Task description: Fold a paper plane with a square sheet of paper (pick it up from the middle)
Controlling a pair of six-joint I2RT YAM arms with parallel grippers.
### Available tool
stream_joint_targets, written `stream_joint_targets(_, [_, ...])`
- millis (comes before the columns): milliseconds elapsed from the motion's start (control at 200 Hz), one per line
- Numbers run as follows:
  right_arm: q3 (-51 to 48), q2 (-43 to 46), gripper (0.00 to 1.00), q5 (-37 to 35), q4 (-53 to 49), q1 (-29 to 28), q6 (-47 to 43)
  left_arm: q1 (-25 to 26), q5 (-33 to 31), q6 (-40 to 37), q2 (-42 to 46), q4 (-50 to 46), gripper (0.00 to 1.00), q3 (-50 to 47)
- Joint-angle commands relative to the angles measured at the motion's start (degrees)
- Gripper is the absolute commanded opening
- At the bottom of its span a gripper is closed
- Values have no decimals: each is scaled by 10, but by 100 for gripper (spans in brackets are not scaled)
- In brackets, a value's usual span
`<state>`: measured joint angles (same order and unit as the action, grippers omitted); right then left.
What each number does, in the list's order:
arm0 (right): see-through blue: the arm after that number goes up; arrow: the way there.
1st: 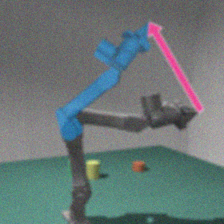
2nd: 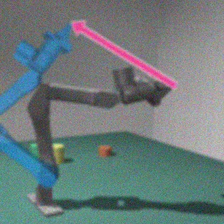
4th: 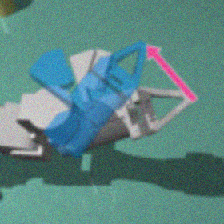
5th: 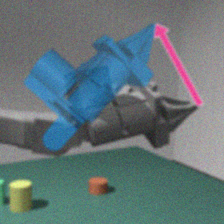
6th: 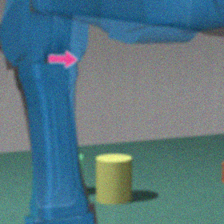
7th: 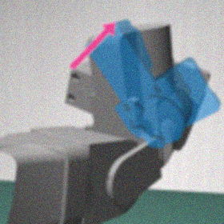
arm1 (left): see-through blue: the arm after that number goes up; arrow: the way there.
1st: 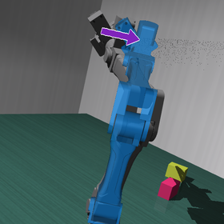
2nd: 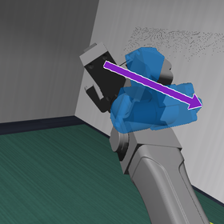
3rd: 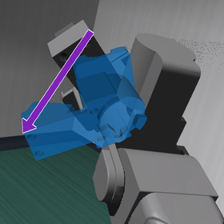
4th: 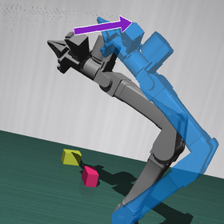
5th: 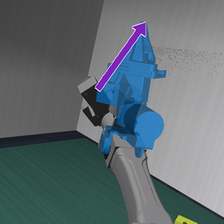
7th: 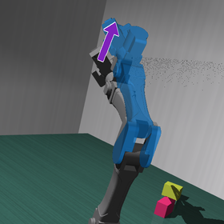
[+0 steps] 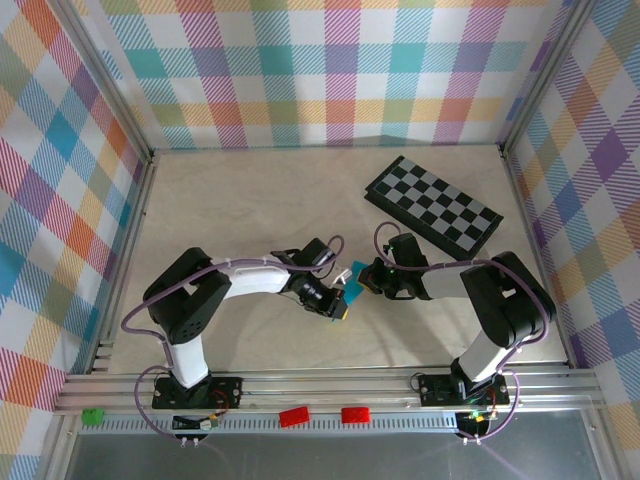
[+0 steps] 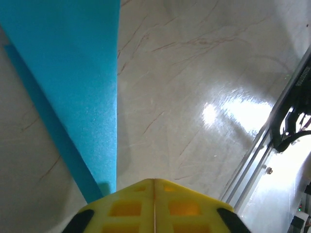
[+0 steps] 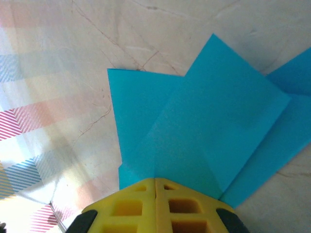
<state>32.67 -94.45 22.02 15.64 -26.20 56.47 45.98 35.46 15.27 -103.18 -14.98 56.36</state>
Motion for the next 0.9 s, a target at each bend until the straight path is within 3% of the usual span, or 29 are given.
stream_joint_targets(0, [-24, -32, 2, -44, -84, 1, -10, -4, -38, -18, 23, -22, 25, -6])
stream_joint_targets(90, [-24, -31, 2, -44, -84, 0, -9, -4, -49, -17, 43, -15, 34, -20])
stream_joint_targets(385, [-26, -27, 2, -44, -82, 1, -8, -3, -90, -30, 49, -40, 39, -23])
stream_joint_targets(895, [-24, -28, 2, -45, -86, 1, -9, 13, -67, -62, -3, -71, 26, 10])
